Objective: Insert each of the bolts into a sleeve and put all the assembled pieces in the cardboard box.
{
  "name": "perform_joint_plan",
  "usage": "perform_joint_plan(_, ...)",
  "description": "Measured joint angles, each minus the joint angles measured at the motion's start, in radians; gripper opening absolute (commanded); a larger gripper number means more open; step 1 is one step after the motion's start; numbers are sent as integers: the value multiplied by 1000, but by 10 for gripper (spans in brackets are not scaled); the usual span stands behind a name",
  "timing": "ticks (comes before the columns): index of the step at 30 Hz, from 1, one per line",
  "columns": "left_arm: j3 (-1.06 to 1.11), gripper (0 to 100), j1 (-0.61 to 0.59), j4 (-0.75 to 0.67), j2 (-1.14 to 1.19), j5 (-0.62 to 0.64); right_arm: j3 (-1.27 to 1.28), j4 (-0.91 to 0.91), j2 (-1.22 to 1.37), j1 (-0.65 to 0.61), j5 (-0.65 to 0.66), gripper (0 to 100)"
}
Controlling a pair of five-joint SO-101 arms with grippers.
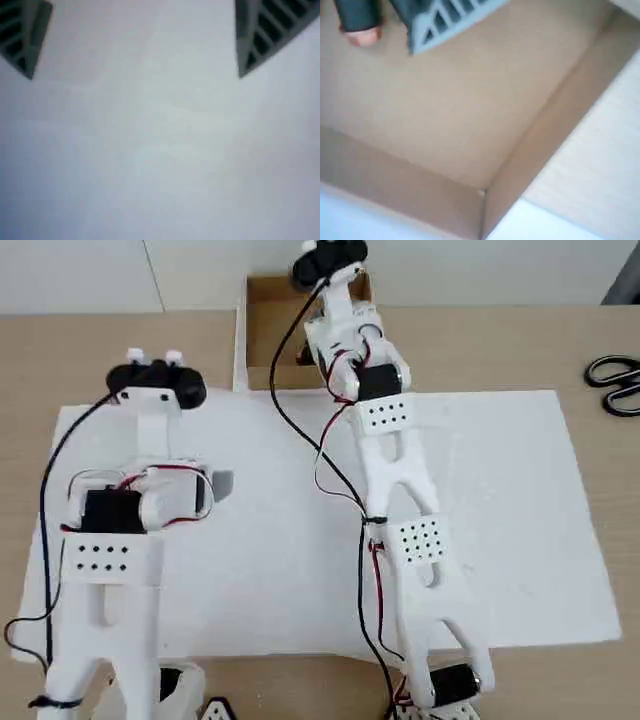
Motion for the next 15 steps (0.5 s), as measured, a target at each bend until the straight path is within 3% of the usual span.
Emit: perform_joint_plan(15, -370, 246, 0, 224, -6, -52, -17, 569, -601, -2, 0, 136)
